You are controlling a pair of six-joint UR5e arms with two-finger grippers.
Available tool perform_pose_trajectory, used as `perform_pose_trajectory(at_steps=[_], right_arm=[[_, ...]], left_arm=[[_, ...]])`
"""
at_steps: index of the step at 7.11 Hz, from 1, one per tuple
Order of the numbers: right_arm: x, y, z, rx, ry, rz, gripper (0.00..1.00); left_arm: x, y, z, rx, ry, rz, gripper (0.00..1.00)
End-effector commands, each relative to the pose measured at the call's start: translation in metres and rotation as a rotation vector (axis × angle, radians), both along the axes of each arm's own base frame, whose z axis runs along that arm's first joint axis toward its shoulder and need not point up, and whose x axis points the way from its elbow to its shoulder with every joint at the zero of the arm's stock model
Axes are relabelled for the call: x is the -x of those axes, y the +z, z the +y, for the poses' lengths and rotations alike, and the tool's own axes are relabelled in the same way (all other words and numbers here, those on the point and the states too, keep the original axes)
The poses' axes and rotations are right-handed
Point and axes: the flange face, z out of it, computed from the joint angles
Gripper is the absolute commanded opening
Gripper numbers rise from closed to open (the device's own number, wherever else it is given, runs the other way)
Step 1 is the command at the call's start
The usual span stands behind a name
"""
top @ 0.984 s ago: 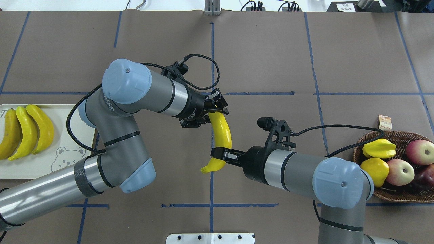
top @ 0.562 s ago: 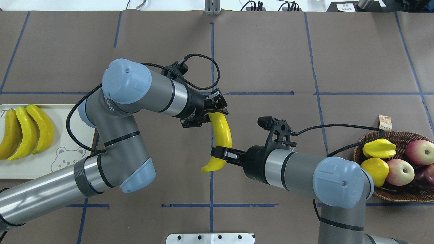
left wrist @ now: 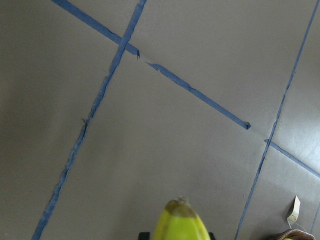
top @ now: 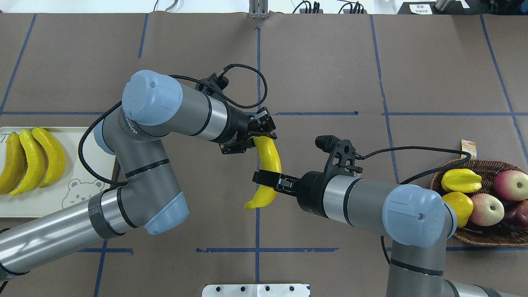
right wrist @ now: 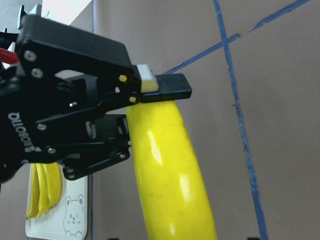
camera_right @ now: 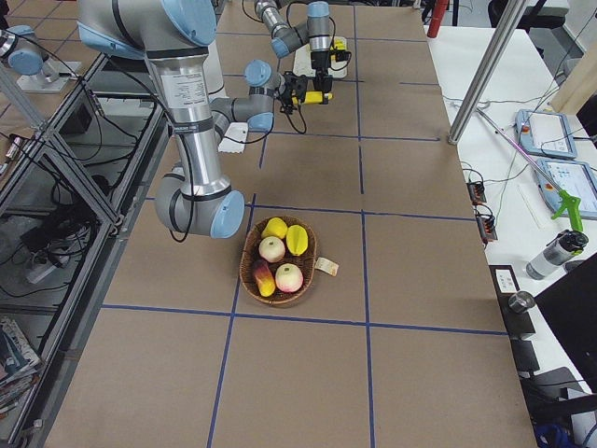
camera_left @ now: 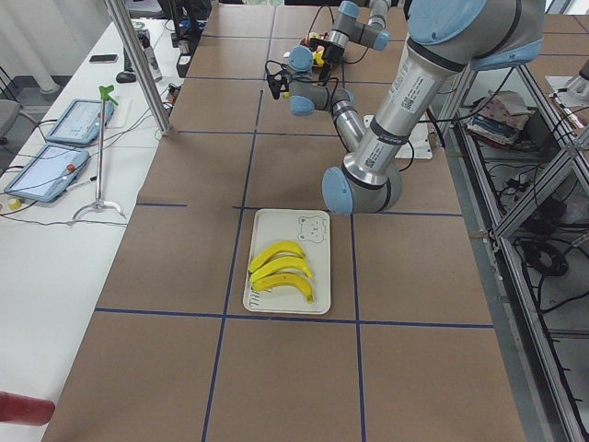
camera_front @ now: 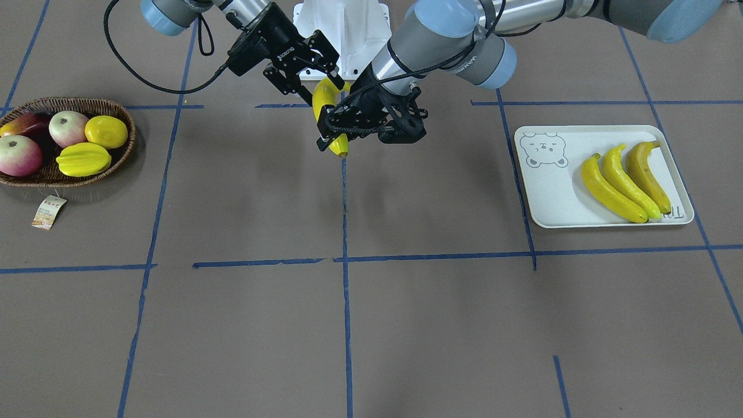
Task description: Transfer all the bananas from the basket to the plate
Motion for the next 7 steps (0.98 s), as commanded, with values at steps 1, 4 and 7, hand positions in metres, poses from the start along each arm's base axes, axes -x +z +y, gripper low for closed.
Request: perform_pose_trajectory(at_steps=[1, 4, 7], right_arm=[[-0.009, -0.003, -0.008, 0.004, -0.01, 0.003, 1.0], [-0.062, -0.009, -0.031, 0.133, -0.108, 0.214, 1.0], [-0.111, 0.024, -0.083, 0.221, -0.177, 0.441, 1.0]], left_arm=[[0.004, 0.005, -0.005, 0.001, -0.007, -0.006, 0.0], [0.027, 0.068, -0.034, 0.08, -0.037, -0.141, 0.0], [0.082, 0.077, -0.029, -0.019, 0.039, -0.445, 0.0]])
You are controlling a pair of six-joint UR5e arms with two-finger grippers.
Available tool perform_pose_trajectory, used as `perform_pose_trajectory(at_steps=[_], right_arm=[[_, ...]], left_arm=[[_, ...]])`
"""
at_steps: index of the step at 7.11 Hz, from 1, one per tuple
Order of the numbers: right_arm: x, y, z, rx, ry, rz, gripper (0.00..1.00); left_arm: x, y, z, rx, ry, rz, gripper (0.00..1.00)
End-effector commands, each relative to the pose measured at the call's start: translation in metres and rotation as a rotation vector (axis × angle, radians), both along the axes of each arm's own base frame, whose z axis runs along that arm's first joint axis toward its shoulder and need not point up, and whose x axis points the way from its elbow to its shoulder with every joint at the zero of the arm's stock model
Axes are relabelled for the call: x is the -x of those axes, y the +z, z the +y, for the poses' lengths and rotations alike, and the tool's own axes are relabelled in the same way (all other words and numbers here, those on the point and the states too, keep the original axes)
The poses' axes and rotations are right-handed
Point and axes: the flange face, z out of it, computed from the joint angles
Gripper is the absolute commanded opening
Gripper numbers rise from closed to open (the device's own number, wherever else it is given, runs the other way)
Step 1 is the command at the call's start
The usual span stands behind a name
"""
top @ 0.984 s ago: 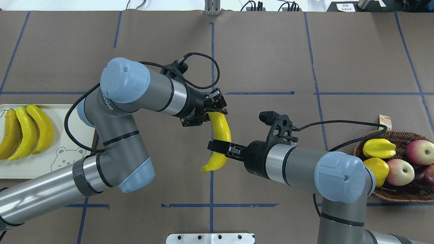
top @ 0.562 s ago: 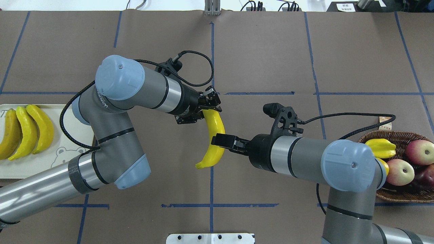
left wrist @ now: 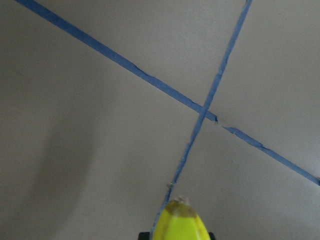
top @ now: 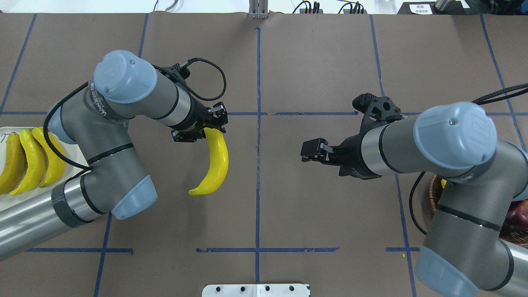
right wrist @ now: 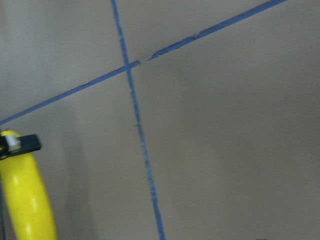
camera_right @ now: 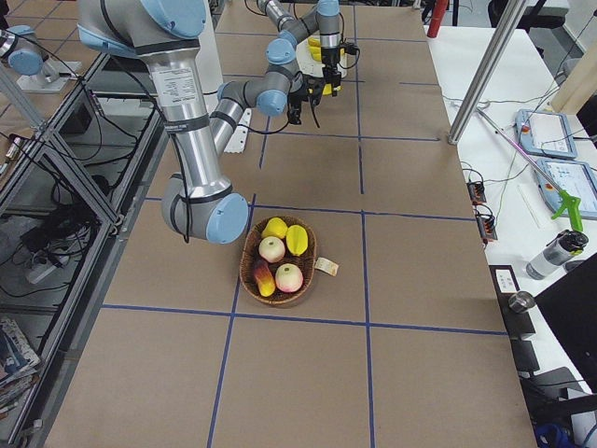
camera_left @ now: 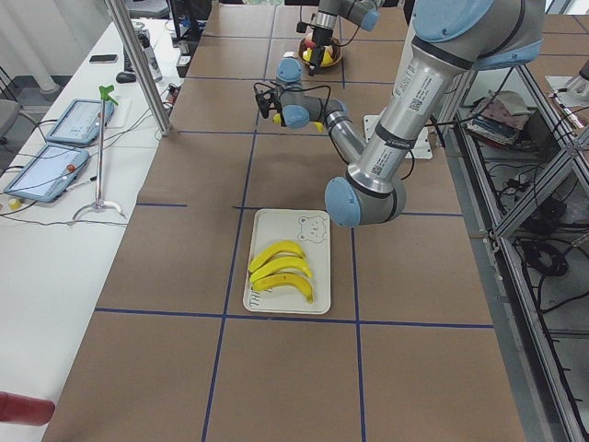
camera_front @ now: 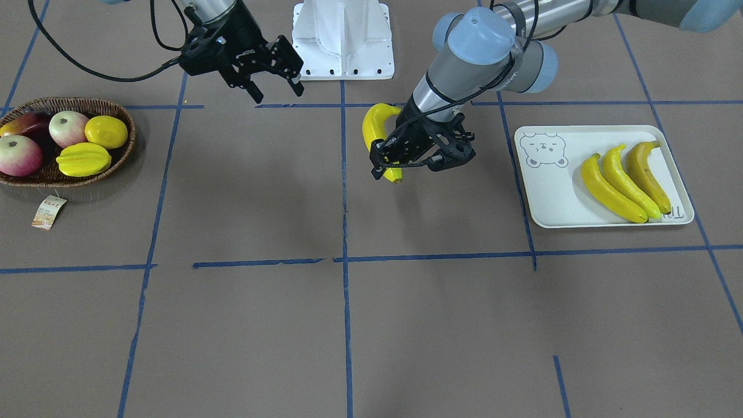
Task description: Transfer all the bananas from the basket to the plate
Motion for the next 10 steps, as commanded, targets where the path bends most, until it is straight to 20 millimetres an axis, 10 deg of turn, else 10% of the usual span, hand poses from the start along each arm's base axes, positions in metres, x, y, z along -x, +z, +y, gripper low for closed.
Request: perform_pose_trajectory(at_steps=[1, 4, 6, 10], right_arm=[[-0.042, 0.022, -0.032, 0.009, -0.074, 0.126, 1.0], [-0.101, 0.041, -0.058, -0.013, -0.17, 0.302, 1.0], [-0.149, 0.062, -0.076, -0.056, -0.23, 0.399, 1.0], [-0.244, 0.138, -0.088, -0.129, -0.353, 0.432, 1.0]], left_arm=[[0.062, 0.019, 0.005, 0.035, 0.015, -0.199, 0.0], [0.162, 0.085, -0.025, 0.205, -0.181, -0.306, 0.0], [0.183, 0.123, -0.028, 0.381, -0.416, -0.283, 0.0], [0.188, 0.267, -0.027, 0.451, -0.501, -0.247, 0.0]])
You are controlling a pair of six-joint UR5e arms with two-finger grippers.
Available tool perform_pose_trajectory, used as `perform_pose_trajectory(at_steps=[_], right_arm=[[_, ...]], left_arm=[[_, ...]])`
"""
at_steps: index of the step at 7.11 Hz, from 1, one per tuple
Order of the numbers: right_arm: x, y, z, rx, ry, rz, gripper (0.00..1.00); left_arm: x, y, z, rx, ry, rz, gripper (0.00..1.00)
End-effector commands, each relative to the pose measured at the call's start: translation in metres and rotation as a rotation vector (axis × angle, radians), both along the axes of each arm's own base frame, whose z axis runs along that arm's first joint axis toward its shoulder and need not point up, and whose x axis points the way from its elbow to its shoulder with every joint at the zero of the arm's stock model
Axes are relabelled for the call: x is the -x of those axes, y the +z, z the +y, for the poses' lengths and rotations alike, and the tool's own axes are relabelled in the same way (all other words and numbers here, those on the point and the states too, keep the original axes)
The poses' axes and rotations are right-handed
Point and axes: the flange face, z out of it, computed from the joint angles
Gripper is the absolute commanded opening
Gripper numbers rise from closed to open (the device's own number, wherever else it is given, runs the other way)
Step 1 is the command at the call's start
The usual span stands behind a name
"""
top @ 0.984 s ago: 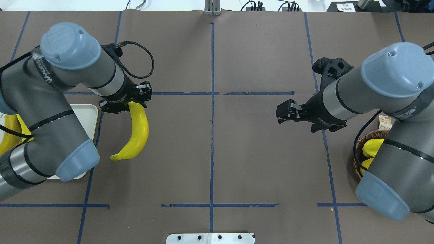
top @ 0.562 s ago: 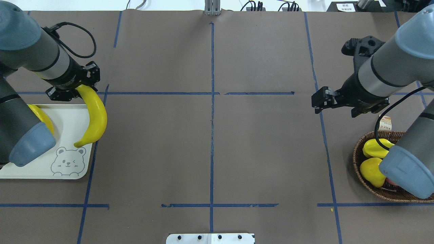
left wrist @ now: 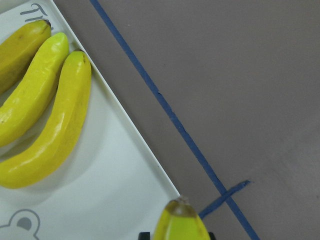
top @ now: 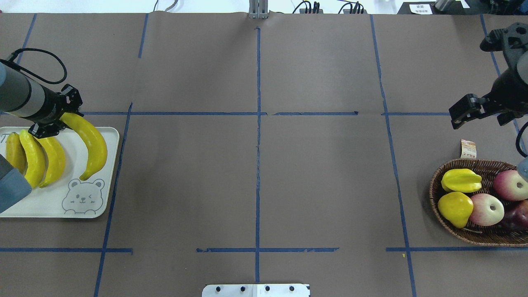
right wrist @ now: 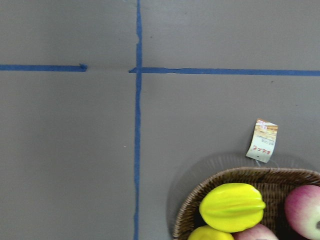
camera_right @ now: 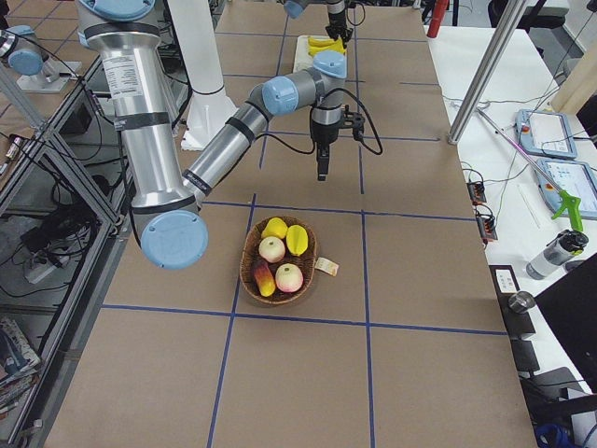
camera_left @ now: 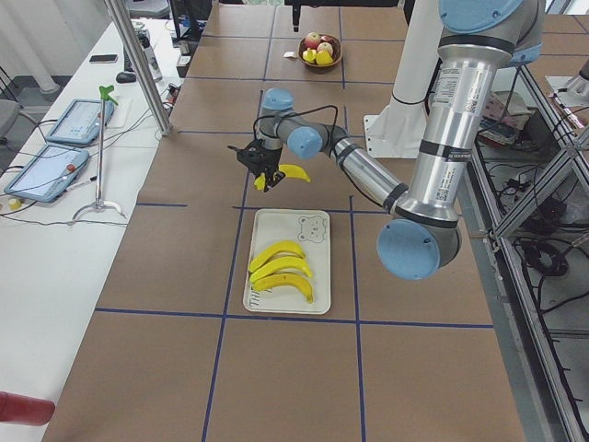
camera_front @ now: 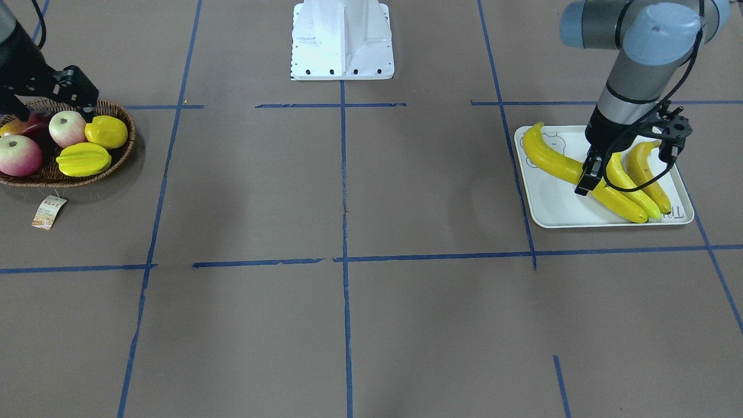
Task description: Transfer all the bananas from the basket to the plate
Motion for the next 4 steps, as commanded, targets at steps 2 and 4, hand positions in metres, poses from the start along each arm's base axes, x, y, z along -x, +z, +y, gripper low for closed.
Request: perform_pose_trajectory(at_steps=[2, 4], right_arm=[[-0.021, 0.015, 0.0, -0.011, -0.024, 0.0, 1.0], [-0.022, 0.013, 0.001, -0.016, -0.024, -0.003, 1.0]], left_arm=[[0.024, 0.095, -0.037, -0.019, -0.068, 0.021, 0.0], [0.027, 0.116, -0.04, -0.008, -0.07, 0.009, 0.1]])
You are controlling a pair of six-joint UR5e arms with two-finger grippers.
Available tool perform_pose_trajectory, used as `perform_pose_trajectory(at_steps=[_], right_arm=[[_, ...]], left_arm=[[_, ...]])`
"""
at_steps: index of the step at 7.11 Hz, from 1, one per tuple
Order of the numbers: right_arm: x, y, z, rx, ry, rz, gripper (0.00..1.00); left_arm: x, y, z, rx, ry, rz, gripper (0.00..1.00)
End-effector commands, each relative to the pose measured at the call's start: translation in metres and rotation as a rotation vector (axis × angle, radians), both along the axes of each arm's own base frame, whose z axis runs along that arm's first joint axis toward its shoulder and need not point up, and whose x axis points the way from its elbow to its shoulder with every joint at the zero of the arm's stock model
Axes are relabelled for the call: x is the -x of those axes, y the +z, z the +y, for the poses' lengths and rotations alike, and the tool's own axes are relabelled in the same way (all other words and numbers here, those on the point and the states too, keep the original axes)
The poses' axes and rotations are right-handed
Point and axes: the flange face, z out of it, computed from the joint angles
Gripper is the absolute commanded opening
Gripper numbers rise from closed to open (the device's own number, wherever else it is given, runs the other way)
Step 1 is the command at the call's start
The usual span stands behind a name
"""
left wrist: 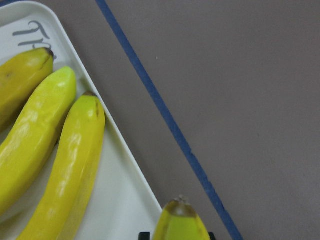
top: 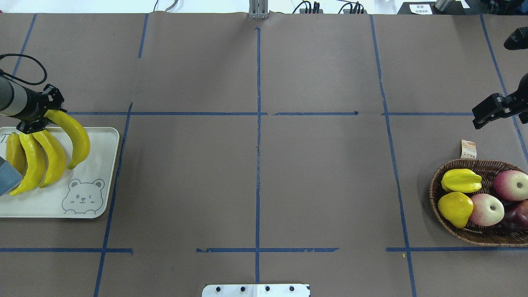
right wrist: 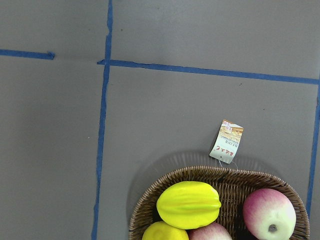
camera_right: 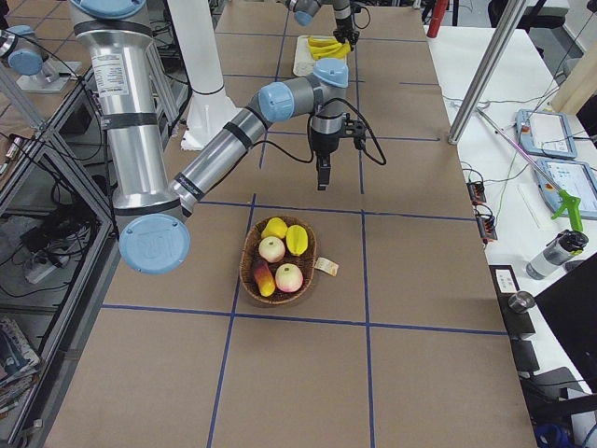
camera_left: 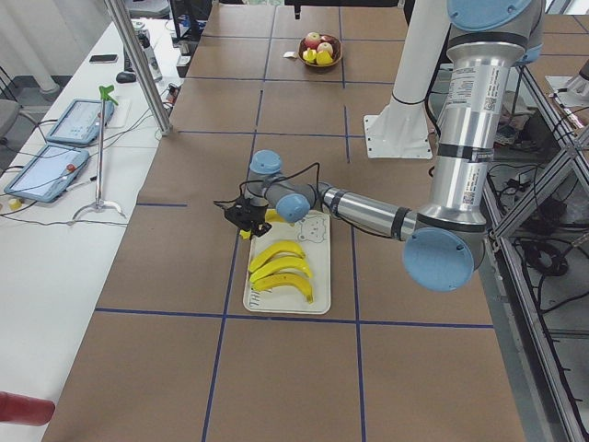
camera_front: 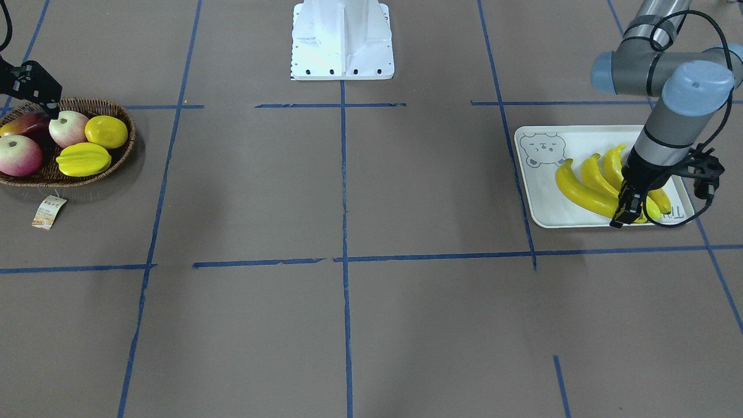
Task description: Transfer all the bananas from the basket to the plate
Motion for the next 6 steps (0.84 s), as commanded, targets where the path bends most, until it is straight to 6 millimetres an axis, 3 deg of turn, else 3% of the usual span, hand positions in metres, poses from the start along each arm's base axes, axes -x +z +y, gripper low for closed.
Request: perform_pose_trajectory(at_steps=[1, 2, 3, 4, 6], right_arm=[[-0.001, -0.001, 0.001, -0.004, 0.001, -0.001, 1.0], [-0.001, -0.001, 0.001, -0.004, 0.001, -0.001, 1.0], [-0.001, -0.001, 0.001, -0.006, 0.001, -0.001, 1.0], [-0.001, -0.002, 0.001, -0.007, 0.001, -0.002, 1.0], [-0.001, -0.001, 0.001, -0.006, 0.001, -0.001, 1.0]], left_arm=[[0.01, 0.03, 0.005, 0.006, -0.006, -0.007, 0.24], [0.017, 0.041, 0.016, -0.012, -0.004, 0.007, 0.35], [0.019, 0.045, 0.019, -0.013, -0.006, 0.01, 0.57], [0.019, 0.044, 0.019, -0.013, -0.009, 0.013, 0.99], [0.015, 0.034, 0.024, -0.002, 0.038, 0.061, 1.0]])
